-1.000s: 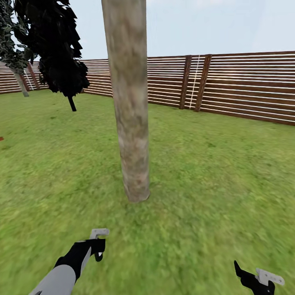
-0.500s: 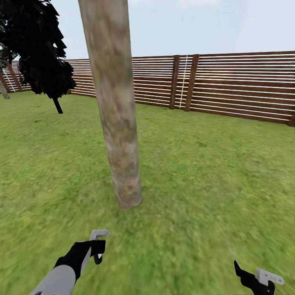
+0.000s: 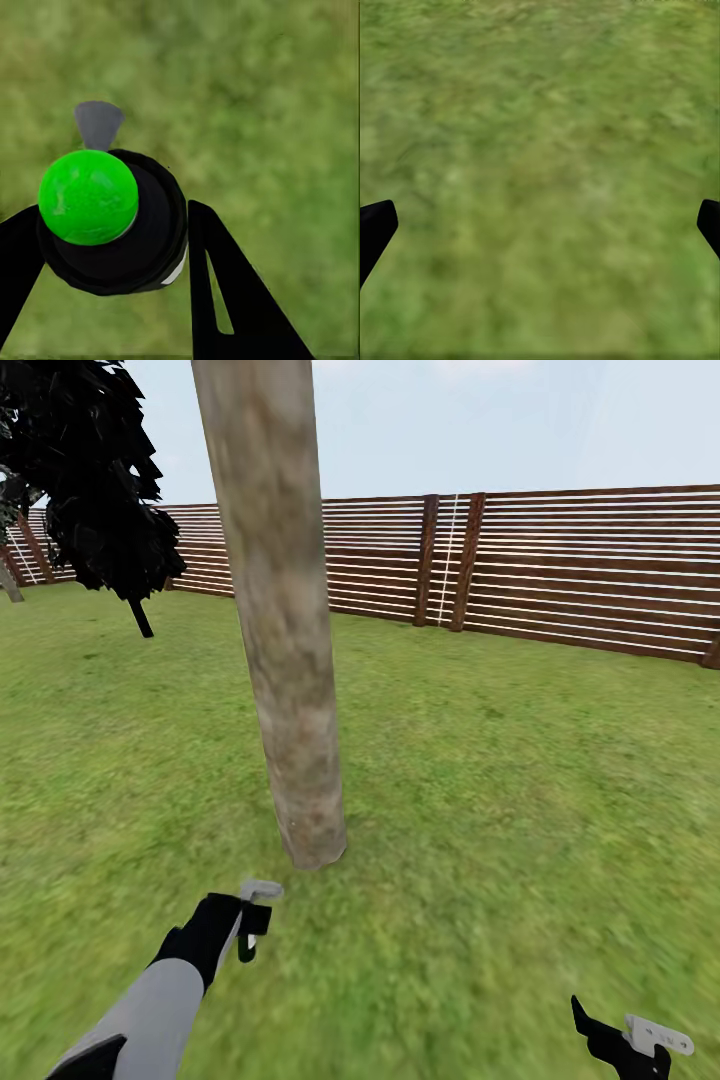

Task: In the garden, pick up the pesticide atomizer on the floor and spray pesticide onto both trees until each tree trunk is fully covered.

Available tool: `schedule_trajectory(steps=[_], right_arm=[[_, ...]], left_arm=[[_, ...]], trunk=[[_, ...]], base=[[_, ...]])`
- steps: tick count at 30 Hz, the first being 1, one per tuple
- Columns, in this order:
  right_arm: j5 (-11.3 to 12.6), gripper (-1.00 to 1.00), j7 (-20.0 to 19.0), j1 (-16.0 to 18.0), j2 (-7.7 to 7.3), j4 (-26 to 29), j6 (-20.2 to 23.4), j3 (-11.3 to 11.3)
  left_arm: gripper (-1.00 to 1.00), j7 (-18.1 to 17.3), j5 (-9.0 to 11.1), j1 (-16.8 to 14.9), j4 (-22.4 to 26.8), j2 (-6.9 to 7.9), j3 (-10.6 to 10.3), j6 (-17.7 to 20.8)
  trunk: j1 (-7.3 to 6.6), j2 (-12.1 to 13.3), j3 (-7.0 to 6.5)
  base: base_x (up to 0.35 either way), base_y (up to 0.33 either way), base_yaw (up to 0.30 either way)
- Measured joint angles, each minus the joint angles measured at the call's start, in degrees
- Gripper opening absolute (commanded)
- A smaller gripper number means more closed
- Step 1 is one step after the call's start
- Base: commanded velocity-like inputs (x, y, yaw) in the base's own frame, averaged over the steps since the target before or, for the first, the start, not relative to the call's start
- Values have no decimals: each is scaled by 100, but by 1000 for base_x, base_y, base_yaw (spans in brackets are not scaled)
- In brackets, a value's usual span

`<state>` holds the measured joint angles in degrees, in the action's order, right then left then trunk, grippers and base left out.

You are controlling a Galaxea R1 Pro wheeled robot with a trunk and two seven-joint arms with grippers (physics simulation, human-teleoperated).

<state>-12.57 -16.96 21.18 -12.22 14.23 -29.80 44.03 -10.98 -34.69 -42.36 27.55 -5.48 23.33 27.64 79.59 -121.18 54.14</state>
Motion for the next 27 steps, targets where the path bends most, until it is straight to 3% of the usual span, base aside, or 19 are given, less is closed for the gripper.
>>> schedule_trajectory(steps=[2,3,4,6,8,9,10,11,22,25,27], right_arm=[[0,100,0,0,0,-1,0,0],[0,100,0,0,0,0,0,0],[0,100,0,0,0,1,0,0],[0,100,0,0,0,1,0,0],[0,100,0,0,0,1,0,0],[0,100,0,0,0,1,0,0],[0,100,0,0,0,1,0,0],[0,100,0,0,0,1,0,0],[2,100,0,0,0,1,0,0],[6,100,0,0,0,1,0,0],[7,100,0,0,0,1,0,0]], left_arm=[[-100,-34,39,0,24,51,17,298],[-100,-185,179,0,40,144,30,382],[-100,-505,457,4,72,305,31,430],[-100,-825,738,9,92,479,-8,474],[-100,-966,867,5,99,499,-39,535],[-100,-988,867,-13,103,475,-98,703],[-100,-1000,899,-190,104,439,-393,1054],[-100,-991,866,-249,87,431,-492,1120],[-100,-974,817,-248,85,446,-569,1164],[-100,-698,521,-239,24,476,-584,1158],[-100,-537,473,-226,10,515,-573,1162]], trunk=[[0,0,0],[0,0,0],[0,0,0],[0,0,0],[0,0,0],[0,0,0],[0,0,-1],[0,0,0],[0,0,0],[0,0,0],[0,0,0]], base=[[0,0,0],[0,0,0],[0,0,0],[0,0,0],[0,0,0],[0,0,0],[0,0,-80],[0,0,-177],[0,0,-287],[0,0,-134],[0,0,-21]])
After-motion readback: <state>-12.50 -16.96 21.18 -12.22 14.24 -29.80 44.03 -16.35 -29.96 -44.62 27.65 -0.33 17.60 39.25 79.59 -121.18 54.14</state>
